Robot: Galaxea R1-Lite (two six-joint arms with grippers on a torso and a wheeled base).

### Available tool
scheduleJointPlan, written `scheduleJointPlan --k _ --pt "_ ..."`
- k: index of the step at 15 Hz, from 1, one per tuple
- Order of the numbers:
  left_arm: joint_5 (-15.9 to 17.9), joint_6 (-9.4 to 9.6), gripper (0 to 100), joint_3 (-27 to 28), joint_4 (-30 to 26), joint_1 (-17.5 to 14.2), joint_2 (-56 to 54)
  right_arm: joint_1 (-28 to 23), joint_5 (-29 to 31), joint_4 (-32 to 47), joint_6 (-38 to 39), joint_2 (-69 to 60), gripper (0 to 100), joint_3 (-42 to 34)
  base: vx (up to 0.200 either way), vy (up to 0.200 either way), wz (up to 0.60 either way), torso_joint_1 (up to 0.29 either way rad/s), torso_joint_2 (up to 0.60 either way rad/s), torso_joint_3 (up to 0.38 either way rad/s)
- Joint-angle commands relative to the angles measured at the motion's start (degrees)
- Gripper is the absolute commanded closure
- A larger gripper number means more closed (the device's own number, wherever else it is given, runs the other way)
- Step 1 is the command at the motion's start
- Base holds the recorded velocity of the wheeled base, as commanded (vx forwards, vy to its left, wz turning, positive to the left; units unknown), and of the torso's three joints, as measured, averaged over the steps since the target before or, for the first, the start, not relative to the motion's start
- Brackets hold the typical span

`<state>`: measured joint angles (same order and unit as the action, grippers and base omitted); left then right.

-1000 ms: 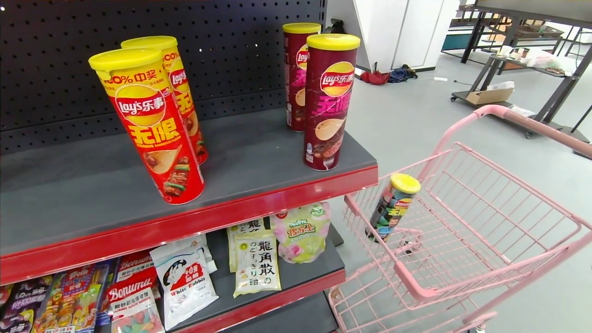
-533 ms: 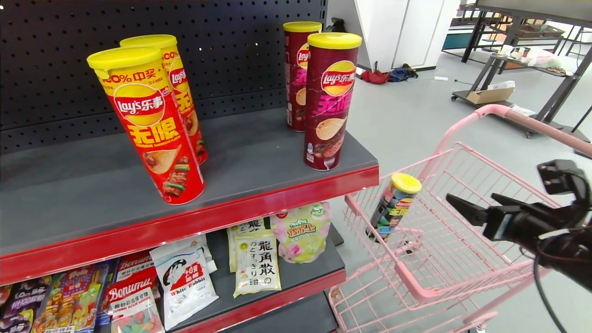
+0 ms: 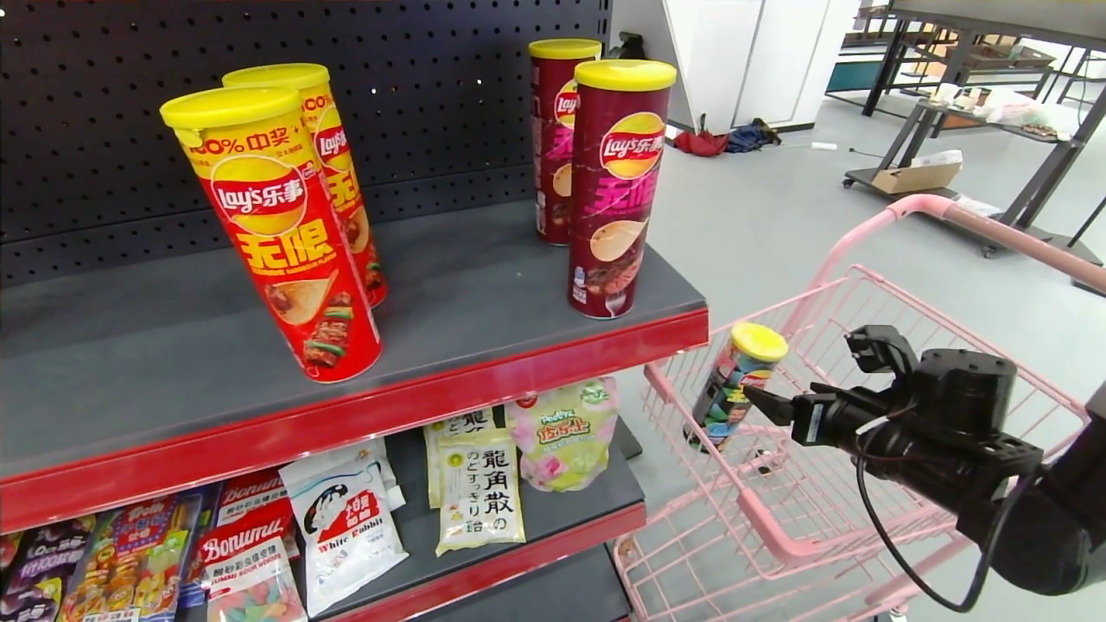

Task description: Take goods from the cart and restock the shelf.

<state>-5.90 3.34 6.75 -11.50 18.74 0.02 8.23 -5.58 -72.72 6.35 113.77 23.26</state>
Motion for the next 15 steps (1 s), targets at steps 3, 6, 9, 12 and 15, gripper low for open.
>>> scheduleJointPlan --k 3,6,9,12,15 --pt "0.01 0.53 0 0.01 -0.02 -0.02 -0.02 -0.05 -0.39 -0.06 0.59 6.99 0 5.92 0.0 0.0 0.0 0.0 0.0 0.0" --pt "0.01 1.41 0 0.01 0.07 -0.02 -0.02 -0.41 -0.39 -0.06 0.94 10.15 0 9.35 0.0 0.0 0.0 0.0 0.0 0.0" --pt "-0.43 1.23 0 0.01 0.07 -0.02 -0.02 -0.32 -0.39 -0.06 2.09 12.52 0 12.42 0.0 0.0 0.0 0.0 0.0 0.0" --pt "-0.43 1.32 0 0.01 0.07 -0.02 -0.02 -0.32 -0.39 -0.06 2.09 14.46 0 14.62 0.0 0.0 0.0 0.0 0.0 0.0" --pt "-0.43 1.41 0 0.01 0.07 -0.02 -0.02 -0.41 -0.39 -0.06 2.09 15.95 0 16.82 0.0 0.0 0.0 0.0 0.0 0.0"
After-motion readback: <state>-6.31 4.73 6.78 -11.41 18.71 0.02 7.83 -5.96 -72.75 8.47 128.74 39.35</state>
